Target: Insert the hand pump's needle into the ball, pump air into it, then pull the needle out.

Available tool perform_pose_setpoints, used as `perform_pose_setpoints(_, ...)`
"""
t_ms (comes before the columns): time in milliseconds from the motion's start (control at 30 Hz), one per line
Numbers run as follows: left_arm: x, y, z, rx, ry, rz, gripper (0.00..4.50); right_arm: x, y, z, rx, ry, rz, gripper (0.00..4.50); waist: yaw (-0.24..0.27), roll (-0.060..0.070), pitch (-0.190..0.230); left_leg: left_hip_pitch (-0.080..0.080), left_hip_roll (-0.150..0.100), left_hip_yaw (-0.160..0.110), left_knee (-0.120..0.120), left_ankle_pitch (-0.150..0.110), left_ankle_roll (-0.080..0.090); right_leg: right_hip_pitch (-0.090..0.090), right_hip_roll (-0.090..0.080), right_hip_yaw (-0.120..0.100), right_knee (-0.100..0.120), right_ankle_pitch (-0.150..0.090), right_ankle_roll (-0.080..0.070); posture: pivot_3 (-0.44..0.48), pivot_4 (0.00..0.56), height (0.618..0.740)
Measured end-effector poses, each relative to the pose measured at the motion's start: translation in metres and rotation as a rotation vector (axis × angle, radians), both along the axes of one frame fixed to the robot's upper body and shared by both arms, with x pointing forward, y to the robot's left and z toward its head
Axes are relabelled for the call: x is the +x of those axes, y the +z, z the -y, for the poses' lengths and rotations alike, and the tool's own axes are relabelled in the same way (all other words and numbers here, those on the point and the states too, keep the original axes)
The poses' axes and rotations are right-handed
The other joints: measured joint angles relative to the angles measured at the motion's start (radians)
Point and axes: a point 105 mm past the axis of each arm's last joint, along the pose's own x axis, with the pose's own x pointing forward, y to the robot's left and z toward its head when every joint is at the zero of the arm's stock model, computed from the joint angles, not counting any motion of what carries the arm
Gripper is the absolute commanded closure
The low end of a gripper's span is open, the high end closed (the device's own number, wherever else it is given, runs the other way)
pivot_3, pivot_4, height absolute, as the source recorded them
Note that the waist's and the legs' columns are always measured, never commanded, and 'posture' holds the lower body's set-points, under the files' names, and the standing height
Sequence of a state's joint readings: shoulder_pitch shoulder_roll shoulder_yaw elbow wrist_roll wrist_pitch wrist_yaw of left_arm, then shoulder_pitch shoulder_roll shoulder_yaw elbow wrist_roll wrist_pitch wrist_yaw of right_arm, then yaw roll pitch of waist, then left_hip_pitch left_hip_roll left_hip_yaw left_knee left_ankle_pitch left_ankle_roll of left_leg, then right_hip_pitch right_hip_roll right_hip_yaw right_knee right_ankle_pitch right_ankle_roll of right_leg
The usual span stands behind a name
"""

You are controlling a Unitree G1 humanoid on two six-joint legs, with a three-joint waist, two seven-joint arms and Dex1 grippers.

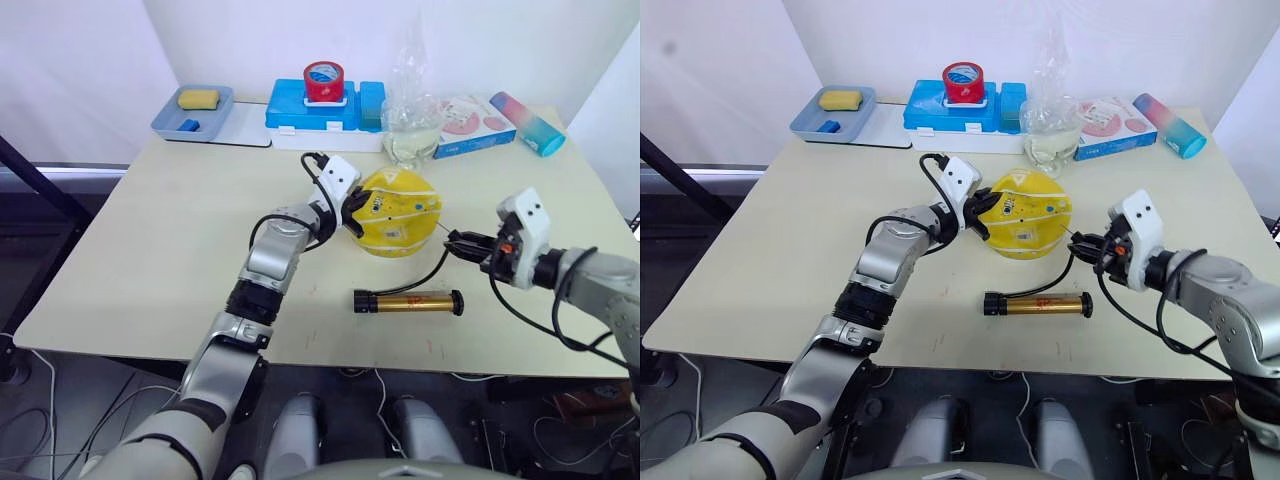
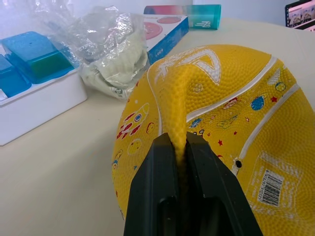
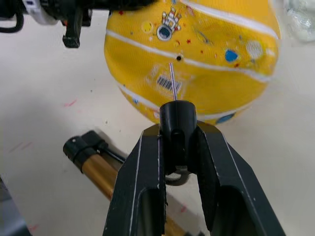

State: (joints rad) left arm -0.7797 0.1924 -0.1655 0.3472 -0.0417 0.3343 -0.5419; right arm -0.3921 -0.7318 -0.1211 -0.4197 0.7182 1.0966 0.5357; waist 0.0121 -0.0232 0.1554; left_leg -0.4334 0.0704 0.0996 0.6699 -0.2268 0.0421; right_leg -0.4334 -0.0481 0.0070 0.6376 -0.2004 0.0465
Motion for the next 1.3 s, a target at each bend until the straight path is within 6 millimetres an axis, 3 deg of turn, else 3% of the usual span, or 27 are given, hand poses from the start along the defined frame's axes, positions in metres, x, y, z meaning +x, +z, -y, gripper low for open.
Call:
perform_pose_setpoints(367,-0.001,-0.002,0.001,-0.006,0.001,0.016,4.48,0.017,0.015,-0.033,-0.107,0.040,-0.179,4.19,0.000,0.000,0.000,-0.001,0.000,0.001,0.000,0.000,0.000,-0.001,0.000,0.001,0.001,0.001,0.001,0.000,0.150,0.739)
perform_pose_setpoints(567,0.000,-0.003,-0.001,-0.011,0.001,0.023,4.48,0.033,0.005,-0.038,-0.151,-0.039,-0.303,4.19,-0.001,0.000,0.000,-0.001,0.000,0.002,0.000,0.000,0.000,-0.002,0.000,0.001,0.003,0.001,0.002,0.000,0.150,0.739)
perform_pose_setpoints(800,0.000,-0.004,-0.001,-0.014,0.000,0.030,4.48,0.047,0.007,-0.045,-0.171,-0.074,-0.355,4.19,-0.002,0.000,0.000,-0.001,0.000,0.002,0.000,0.000,0.000,-0.002,0.000,0.001,0.003,0.001,0.002,0.000,0.150,0.739)
perform_pose_setpoints(1300,-0.001,-0.006,0.000,-0.025,0.006,0.033,4.48,0.064,-0.008,-0.063,-0.188,-0.103,-0.352,4.19,-0.002,0.001,0.000,-0.001,0.000,0.002,0.000,0.000,0.000,-0.002,-0.001,0.001,0.003,0.001,0.002,0.000,0.150,0.739)
